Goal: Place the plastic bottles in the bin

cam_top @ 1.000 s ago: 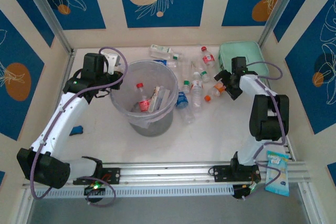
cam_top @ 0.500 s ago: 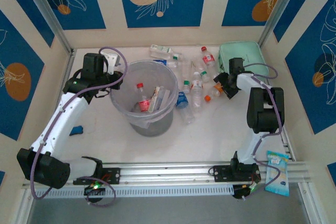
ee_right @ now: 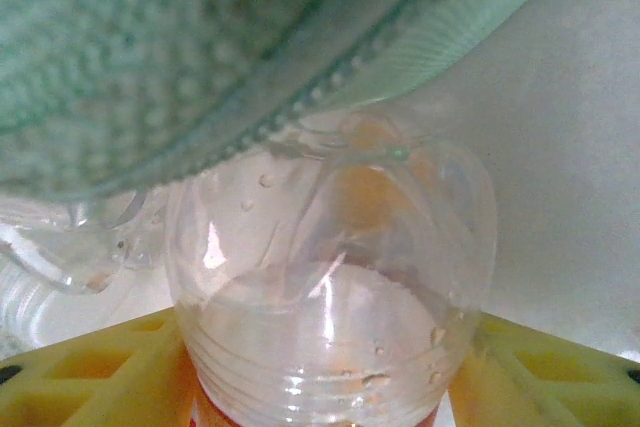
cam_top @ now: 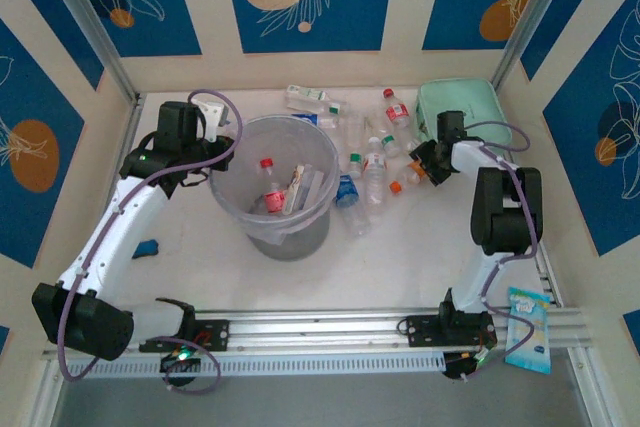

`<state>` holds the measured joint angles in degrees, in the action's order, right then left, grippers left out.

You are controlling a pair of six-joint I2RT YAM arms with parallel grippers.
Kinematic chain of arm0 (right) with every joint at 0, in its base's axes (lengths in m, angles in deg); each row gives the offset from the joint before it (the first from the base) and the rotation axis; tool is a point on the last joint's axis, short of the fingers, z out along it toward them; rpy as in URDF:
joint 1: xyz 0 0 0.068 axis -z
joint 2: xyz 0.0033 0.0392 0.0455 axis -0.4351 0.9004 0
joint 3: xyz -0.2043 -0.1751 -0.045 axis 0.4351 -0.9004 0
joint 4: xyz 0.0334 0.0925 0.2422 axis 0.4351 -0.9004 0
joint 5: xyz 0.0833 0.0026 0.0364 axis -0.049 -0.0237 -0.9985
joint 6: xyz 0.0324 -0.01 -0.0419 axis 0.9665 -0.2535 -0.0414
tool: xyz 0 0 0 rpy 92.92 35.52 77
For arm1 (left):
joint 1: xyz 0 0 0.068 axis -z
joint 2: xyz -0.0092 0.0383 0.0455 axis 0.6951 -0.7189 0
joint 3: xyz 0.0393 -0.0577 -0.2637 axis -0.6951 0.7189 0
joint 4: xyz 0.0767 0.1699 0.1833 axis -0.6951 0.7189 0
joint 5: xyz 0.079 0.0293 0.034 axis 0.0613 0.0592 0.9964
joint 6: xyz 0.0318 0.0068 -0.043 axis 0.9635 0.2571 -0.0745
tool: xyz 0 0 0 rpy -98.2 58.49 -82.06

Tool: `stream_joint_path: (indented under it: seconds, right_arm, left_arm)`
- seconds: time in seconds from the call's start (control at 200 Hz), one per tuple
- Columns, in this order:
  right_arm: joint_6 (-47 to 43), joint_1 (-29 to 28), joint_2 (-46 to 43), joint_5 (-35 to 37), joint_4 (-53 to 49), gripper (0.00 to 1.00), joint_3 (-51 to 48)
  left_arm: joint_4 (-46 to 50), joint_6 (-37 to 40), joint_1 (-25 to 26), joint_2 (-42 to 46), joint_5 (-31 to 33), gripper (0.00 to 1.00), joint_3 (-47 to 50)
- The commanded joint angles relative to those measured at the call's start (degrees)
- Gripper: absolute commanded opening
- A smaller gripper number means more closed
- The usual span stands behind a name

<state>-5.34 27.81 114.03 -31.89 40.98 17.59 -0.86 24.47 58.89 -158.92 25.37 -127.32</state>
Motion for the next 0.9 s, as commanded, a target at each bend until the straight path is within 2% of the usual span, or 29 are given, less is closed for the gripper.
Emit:
stream_joint_path:
  seconds: [0.0, 0.165, 0.295, 0.45, 0.615, 0.896]
  right_arm:
    - [-0.6, 0.8, -4.9, -0.9, -1.0, 0.6, -1.0]
    - [-1.7, 0.8, -11.4, -1.6, -2.0, 0.51, -3.4]
    - [-3.8, 1.0, -17.2, -1.5, -5.1, 0.48, -3.3]
    - [-7.8, 1.1, -24.1, -3.5, -7.6, 0.38, -2.3]
    - [-9.0, 2.0, -30.1, -15.1, -6.7, 0.23, -2.4]
    - [-11.7, -0.4, -37.2, -29.0, -6.4, 0.17, 3.9]
  left_arm:
    - [0.7, 1.9, -0.9, 0.4, 1.1, 0.0, 1.6]
    - [0.8, 1.8, -1.0, 0.1, 0.4, 0.0, 1.5]
    - [0.7, 1.8, -1.0, 0.3, 0.4, 0.0, 1.5]
    - [1.0, 1.9, -0.9, 0.4, 0.9, 0.0, 1.4]
    - [1.3, 2.3, -1.0, 0.2, 1.4, 0.0, 1.4]
    - [1.3, 2.4, -1.0, 0.2, 1.6, 0.0, 1.4]
